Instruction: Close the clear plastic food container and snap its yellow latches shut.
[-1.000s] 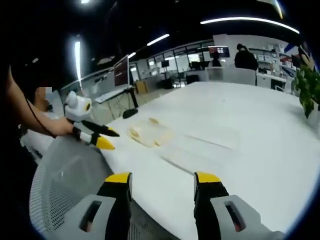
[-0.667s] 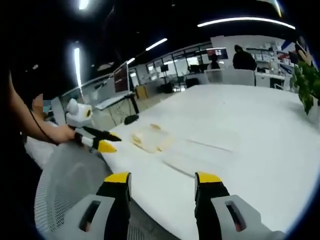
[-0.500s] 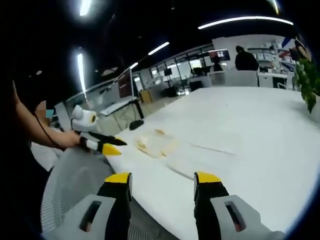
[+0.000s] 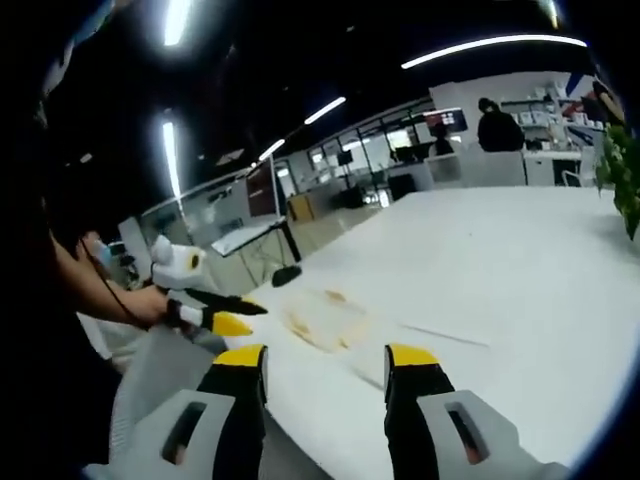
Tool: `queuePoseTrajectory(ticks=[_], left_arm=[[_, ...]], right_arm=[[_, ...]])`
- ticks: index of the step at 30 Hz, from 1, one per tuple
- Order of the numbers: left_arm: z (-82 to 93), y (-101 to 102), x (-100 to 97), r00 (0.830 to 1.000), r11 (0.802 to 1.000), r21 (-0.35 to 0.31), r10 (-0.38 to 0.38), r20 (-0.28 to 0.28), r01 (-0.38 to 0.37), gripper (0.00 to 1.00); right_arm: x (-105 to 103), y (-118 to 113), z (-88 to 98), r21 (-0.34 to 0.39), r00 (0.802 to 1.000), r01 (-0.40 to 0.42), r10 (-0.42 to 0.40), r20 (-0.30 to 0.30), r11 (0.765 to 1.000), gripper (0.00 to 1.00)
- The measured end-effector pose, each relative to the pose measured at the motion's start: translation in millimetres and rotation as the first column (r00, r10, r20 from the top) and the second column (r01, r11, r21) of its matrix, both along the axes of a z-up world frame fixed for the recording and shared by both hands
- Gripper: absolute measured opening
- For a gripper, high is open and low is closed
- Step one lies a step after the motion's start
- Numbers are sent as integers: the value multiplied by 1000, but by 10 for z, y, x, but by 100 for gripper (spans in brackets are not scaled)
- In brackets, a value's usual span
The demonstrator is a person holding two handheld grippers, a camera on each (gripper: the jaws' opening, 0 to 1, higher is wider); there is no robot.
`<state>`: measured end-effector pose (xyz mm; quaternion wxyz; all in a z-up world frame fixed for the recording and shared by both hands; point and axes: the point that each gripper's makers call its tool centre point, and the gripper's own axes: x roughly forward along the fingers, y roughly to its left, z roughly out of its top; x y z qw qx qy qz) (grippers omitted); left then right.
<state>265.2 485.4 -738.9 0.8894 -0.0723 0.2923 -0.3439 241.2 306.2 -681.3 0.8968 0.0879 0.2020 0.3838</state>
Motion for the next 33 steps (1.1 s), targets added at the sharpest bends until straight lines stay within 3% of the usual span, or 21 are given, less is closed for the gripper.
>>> queuePoseTrajectory(ticks=[5,7,8,13,16,20,33], left_arm=[[115,15,28,1000,998,-55,-27,-3,27,62],[130,8,23,999,996,-84,-38,-28,35,59],[159,3,32,998,992,-120,-33,-51,26,59],[181,10,79,996,995,-63,-83,16,84,62],[158,-8,75,995,991,-87,-103,-8,102,62],[96,43,102,993,991,-54,-122,1,122,64],[59,281,226,989,987,-60,-147,2,146,62]], right_arm=[[80,54,41,10,999,39,-39,2,999,47],[71,117,90,80,996,65,-60,-67,995,47],[99,125,153,79,996,79,-75,-43,994,47],[80,271,293,66,997,72,-73,14,995,49],[71,328,226,40,998,61,-61,-2,997,49],[92,392,196,14,999,49,-49,5,999,48],[244,609,205,-14,998,56,-56,31,998,47]])
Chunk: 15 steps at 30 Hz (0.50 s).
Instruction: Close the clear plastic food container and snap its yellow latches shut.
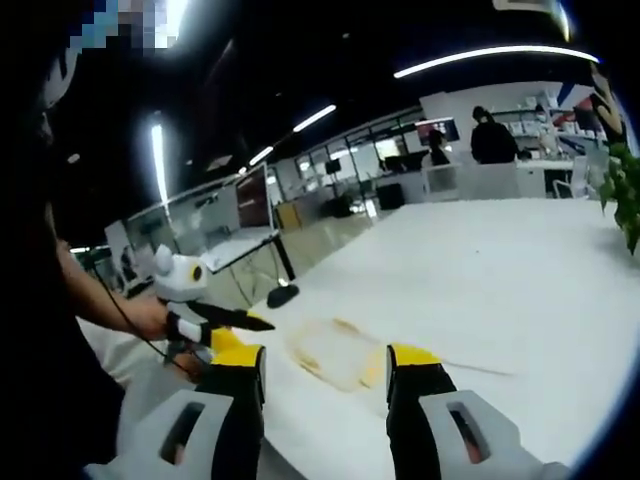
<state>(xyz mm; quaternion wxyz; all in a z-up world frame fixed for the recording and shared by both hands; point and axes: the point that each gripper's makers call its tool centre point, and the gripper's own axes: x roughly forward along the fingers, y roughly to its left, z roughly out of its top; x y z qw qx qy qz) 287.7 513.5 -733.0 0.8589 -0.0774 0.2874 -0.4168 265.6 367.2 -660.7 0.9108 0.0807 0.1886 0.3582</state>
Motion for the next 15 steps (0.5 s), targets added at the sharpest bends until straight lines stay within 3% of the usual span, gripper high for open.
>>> queuePoseTrajectory(ticks=[15], left_arm=[[-82,262,165,999,999,36,-35,13,35,62]], right_arm=[[147,278,-200,-57,1000,-20,20,-7,998,45]])
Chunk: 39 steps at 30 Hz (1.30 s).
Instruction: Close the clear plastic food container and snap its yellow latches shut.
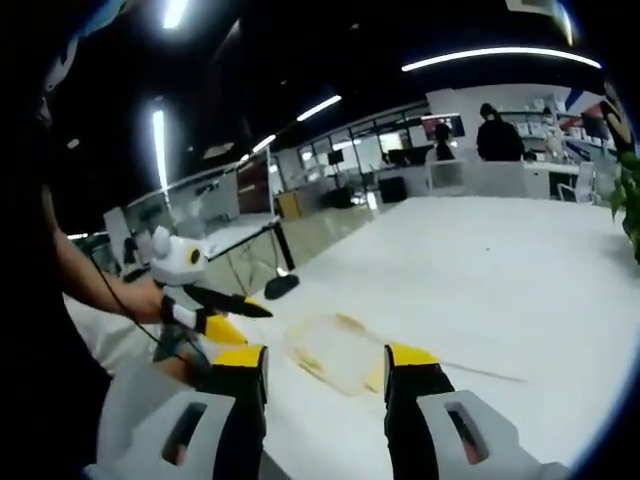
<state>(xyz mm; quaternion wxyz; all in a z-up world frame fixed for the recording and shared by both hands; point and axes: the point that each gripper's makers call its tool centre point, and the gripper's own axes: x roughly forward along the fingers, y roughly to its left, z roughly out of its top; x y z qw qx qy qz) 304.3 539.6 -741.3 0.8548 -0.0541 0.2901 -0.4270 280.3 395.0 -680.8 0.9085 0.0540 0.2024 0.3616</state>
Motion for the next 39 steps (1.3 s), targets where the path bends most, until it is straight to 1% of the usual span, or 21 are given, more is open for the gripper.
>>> queuePoseTrajectory(ticks=[1,4,6,9,12,16,18,23,27,30,33,36,39], left_arm=[[-9,24,17,1000,1000,4,-2,1,2,62],[-80,125,85,1000,999,47,-15,-2,15,62],[-94,178,123,1000,998,65,-18,4,18,62],[-89,228,176,1000,998,55,-12,2,12,62],[-112,258,224,1000,998,58,-14,0,14,62],[-173,282,255,999,996,79,-41,0,40,62],[-203,299,265,998,994,90,-56,0,56,62],[-298,351,316,996,989,111,-91,-17,93,63],[-306,361,348,993,987,113,-112,-24,114,63],[-326,367,360,989,981,127,-144,-22,145,62],[-375,387,368,987,977,140,-159,-35,162,62],[-398,404,386,982,968,167,-185,-25,187,62],[-416,434,442,978,958,195,-209,-16,208,62]], right_arm=[[10,16,-12,-4,1000,-4,4,-1,1000,45],[48,58,-84,-50,1000,-27,27,1,998,45],[104,74,-105,-43,1000,-19,19,-5,999,46],[162,100,-126,-58,1000,-28,28,5,998,47],[210,117,-150,-60,999,-33,33,1,998,47],[231,152,-172,-69,999,-46,45,-8,997,47],[233,174,-217,-101,998,-70,69,-9,992,47],[263,207,-324,-142,994,-112,109,-29,984,47],[310,212,-339,-156,992,-127,124,-31,980,47],[345,216,-359,-174,990,-143,140,-32,974,47],[384,216,-412,-195,987,-160,154,-46,968,46],[425,212,-456,-232,983,-183,176,-48,955,46],[466,215,-479,-248,981,-195,188,-52,949,47]])
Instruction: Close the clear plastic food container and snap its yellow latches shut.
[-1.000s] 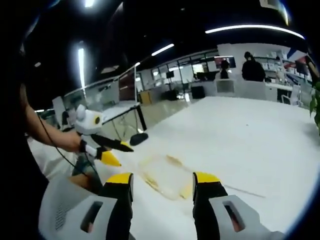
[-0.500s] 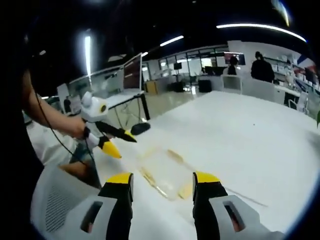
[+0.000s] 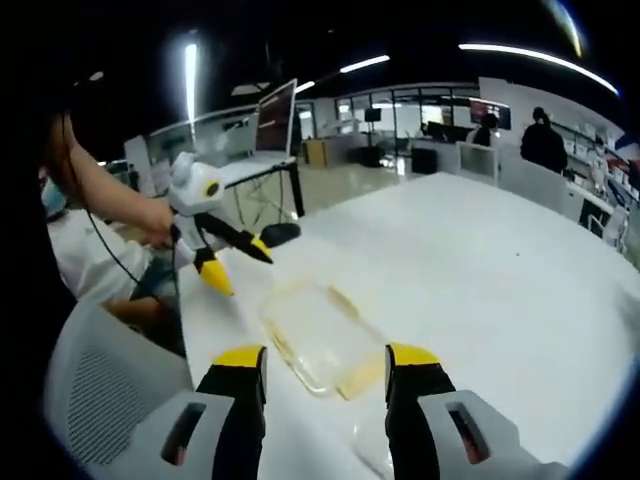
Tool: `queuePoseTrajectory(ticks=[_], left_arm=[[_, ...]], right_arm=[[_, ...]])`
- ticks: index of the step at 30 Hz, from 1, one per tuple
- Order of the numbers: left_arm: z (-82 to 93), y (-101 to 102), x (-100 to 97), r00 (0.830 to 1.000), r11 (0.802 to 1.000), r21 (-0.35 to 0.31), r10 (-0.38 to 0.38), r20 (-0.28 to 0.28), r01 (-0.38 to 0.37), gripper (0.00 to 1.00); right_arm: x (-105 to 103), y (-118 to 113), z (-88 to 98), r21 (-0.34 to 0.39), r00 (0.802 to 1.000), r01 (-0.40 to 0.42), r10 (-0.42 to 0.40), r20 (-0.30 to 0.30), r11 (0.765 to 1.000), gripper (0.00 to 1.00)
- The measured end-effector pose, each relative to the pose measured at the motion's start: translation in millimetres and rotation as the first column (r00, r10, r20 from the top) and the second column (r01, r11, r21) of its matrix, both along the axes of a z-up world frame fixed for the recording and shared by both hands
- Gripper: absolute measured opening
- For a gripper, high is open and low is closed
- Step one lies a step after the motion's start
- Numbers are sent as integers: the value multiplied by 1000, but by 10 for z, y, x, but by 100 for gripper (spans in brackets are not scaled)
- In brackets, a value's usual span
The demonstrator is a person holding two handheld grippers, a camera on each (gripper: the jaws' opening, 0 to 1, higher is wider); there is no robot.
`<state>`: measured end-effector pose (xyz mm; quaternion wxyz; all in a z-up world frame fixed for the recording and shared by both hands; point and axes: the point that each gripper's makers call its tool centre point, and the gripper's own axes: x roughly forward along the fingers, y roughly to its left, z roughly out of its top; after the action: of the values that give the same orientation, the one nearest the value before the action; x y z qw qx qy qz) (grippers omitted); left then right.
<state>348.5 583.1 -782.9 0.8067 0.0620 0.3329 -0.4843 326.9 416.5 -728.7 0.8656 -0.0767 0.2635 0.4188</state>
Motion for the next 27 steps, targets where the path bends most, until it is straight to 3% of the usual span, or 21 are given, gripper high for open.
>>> queuePoseTrajectory(ticks=[10,14,21,27], left_arm=[[-109,84,203,995,987,133,-95,38,89,61],[-115,52,254,993,984,139,-115,35,109,60],[-215,32,261,978,960,197,-205,21,197,59],[-237,22,302,975,955,199,-223,-2,219,59]], right_arm=[[80,32,-135,-82,998,-70,70,-10,994,49],[119,48,-180,-94,996,-89,87,-21,992,48],[197,80,-234,-143,990,-137,135,-28,980,50],[267,64,-303,-184,983,-181,174,-53,966,50]])
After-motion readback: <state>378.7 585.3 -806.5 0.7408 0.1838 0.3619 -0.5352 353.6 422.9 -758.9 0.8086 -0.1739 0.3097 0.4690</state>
